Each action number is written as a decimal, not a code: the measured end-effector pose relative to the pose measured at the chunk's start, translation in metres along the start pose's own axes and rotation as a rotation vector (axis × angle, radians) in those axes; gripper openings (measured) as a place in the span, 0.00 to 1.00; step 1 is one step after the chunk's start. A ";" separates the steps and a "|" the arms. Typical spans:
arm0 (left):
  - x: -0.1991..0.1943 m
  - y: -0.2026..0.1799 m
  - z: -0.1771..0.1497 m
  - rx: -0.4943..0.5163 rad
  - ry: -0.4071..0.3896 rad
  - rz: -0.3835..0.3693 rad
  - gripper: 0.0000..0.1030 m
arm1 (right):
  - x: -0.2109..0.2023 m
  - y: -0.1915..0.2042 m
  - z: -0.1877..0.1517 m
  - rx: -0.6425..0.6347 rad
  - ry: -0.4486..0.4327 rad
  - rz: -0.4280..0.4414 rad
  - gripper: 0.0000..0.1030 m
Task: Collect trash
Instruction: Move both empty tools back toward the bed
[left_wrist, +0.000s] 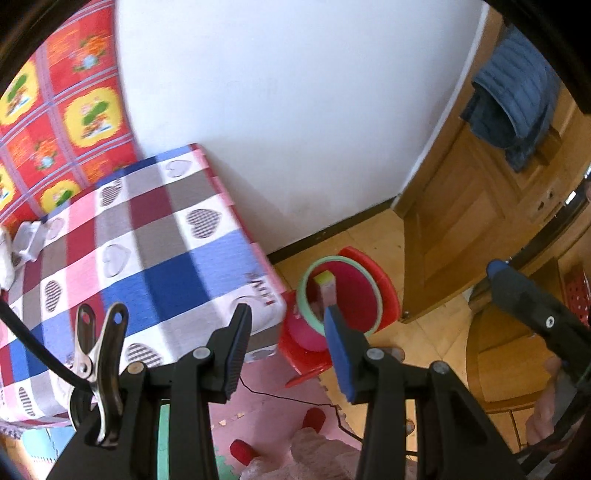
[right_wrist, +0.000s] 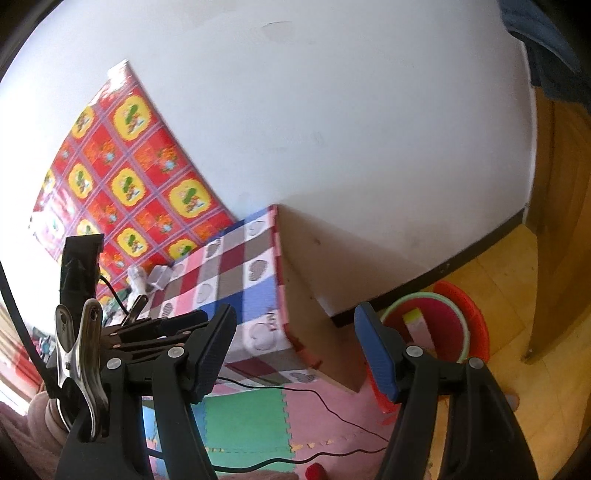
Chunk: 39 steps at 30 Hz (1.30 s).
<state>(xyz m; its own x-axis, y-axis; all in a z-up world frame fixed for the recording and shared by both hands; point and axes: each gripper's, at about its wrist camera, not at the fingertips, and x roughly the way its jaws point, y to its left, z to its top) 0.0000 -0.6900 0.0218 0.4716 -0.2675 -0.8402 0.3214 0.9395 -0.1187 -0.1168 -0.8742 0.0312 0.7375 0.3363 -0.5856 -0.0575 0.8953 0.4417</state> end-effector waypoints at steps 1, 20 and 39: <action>-0.004 0.008 -0.002 -0.006 -0.004 0.006 0.41 | 0.002 0.007 -0.001 -0.007 0.003 0.005 0.67; -0.094 0.176 -0.054 -0.195 -0.091 0.165 0.41 | 0.065 0.171 -0.021 -0.160 0.065 0.161 0.67; -0.155 0.325 -0.122 -0.492 -0.121 0.387 0.41 | 0.150 0.318 -0.056 -0.377 0.225 0.375 0.67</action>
<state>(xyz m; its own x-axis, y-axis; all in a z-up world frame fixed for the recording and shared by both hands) -0.0692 -0.3173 0.0485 0.5768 0.1158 -0.8086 -0.2921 0.9537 -0.0717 -0.0624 -0.5227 0.0460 0.4615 0.6675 -0.5843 -0.5533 0.7314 0.3986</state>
